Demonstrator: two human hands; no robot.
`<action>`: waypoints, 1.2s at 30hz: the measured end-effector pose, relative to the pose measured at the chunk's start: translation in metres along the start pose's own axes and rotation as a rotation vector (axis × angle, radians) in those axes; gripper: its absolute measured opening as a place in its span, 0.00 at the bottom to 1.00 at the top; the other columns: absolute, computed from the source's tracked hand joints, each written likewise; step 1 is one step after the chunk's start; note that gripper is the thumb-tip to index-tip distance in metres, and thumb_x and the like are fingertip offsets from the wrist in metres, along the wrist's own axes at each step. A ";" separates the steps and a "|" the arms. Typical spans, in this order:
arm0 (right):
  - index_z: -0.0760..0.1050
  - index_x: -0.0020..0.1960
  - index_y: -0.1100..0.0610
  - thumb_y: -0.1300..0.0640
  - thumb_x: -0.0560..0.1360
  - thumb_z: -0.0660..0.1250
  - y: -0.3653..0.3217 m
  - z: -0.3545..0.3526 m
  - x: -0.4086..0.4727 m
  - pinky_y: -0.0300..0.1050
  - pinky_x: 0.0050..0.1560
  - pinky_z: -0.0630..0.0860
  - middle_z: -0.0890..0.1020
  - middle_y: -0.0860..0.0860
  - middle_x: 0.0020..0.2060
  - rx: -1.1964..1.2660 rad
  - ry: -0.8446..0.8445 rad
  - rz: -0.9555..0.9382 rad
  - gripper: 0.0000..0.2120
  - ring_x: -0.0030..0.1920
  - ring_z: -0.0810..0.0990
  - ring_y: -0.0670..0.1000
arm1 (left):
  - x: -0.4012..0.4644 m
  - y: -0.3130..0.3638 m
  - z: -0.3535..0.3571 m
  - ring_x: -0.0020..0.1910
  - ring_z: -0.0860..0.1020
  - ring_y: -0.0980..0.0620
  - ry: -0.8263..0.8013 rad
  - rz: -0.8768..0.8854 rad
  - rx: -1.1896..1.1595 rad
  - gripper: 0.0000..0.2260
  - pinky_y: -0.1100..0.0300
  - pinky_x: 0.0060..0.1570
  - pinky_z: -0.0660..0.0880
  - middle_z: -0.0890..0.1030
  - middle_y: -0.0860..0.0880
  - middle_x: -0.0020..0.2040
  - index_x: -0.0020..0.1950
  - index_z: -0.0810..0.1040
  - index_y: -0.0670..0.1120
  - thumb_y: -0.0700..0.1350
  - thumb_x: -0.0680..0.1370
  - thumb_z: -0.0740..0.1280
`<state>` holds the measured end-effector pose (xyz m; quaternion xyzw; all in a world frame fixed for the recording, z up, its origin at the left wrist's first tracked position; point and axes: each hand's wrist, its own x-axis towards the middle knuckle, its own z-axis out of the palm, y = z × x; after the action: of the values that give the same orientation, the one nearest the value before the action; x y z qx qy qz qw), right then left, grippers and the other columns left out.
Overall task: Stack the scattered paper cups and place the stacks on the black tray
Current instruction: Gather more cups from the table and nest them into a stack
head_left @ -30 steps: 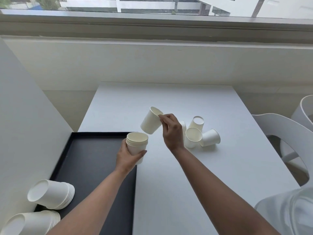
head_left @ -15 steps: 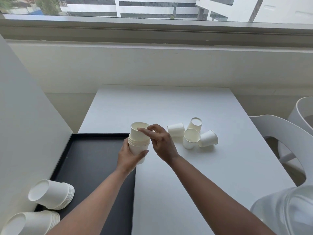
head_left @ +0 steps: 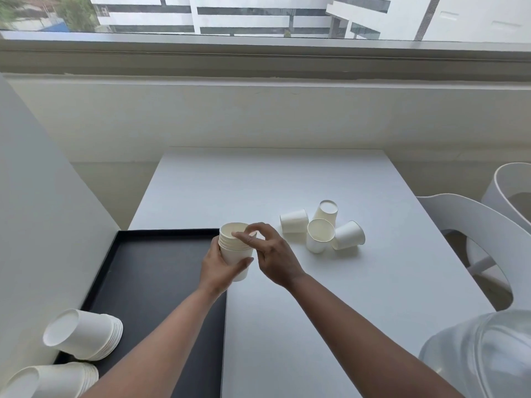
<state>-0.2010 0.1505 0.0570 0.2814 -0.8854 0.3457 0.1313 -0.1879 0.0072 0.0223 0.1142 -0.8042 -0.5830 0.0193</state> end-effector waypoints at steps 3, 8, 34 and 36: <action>0.78 0.60 0.58 0.71 0.72 0.61 0.012 -0.003 0.001 0.42 0.54 0.72 0.79 0.59 0.50 0.014 0.202 0.109 0.19 0.54 0.77 0.58 | 0.001 0.001 -0.001 0.49 0.75 0.53 0.003 -0.024 0.002 0.28 0.69 0.39 0.68 0.77 0.54 0.50 0.59 0.69 0.52 0.44 0.65 0.78; 0.80 0.54 0.58 0.69 0.72 0.61 0.059 -0.009 -0.008 0.48 0.58 0.70 0.79 0.57 0.50 -0.234 0.077 0.350 0.16 0.57 0.74 0.58 | 0.003 0.001 -0.004 0.51 0.75 0.51 -0.004 -0.054 -0.009 0.29 0.63 0.44 0.69 0.77 0.52 0.52 0.62 0.69 0.49 0.43 0.66 0.78; 0.71 0.66 0.56 0.67 0.78 0.58 0.041 -0.035 0.000 0.45 0.51 0.73 0.81 0.57 0.56 0.023 0.431 0.431 0.19 0.53 0.80 0.58 | -0.001 0.004 -0.001 0.49 0.76 0.53 -0.048 -0.051 -0.012 0.26 0.63 0.44 0.70 0.77 0.56 0.48 0.56 0.69 0.56 0.43 0.65 0.78; 0.73 0.64 0.59 0.69 0.77 0.59 0.026 -0.038 0.008 0.44 0.57 0.74 0.81 0.56 0.58 0.102 0.509 0.304 0.17 0.54 0.80 0.58 | -0.003 0.004 -0.001 0.49 0.76 0.53 -0.056 -0.050 -0.007 0.26 0.64 0.42 0.70 0.77 0.57 0.47 0.56 0.69 0.56 0.43 0.65 0.78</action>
<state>-0.2211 0.1893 0.0738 0.0563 -0.8375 0.4650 0.2814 -0.1854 0.0082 0.0266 0.1178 -0.7992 -0.5892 -0.0176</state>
